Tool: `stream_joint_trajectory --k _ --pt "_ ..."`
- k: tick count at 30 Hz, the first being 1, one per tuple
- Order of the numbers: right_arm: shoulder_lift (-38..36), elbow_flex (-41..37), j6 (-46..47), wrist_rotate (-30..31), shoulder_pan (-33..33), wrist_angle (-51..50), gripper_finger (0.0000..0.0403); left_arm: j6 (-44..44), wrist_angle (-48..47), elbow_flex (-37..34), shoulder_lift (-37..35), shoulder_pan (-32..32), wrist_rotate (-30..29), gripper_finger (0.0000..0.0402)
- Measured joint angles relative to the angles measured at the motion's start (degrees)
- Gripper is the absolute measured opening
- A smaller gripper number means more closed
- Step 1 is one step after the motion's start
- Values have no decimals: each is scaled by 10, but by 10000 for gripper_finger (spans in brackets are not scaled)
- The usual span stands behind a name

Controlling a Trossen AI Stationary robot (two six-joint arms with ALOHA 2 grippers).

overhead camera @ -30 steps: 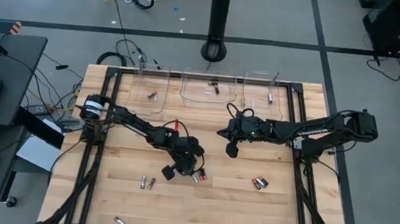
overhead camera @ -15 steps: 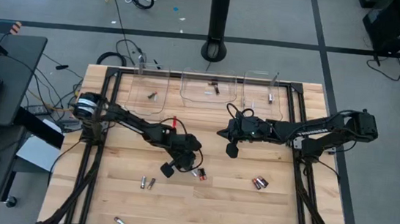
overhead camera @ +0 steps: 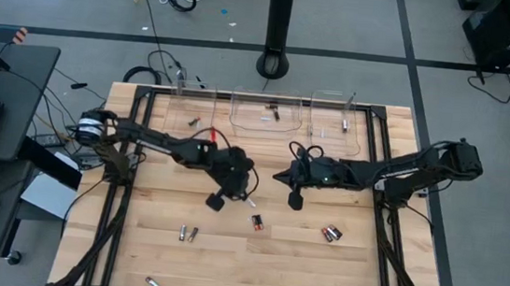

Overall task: Sort batteries
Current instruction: Put the silver battery into the right transparent bin

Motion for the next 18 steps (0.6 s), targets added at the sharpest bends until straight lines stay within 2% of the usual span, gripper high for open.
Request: stream_joint_trajectory --k 5,11,18 --pt "0 0 6 47 31 20 53 -60 48 0 0 36 34 44" --pt "0 0 8 59 52 51 95 -143 107 0 -1 48 24 43" --pt "-1 0 5 103 71 49 156 -152 123 0 -1 50 -1 43"
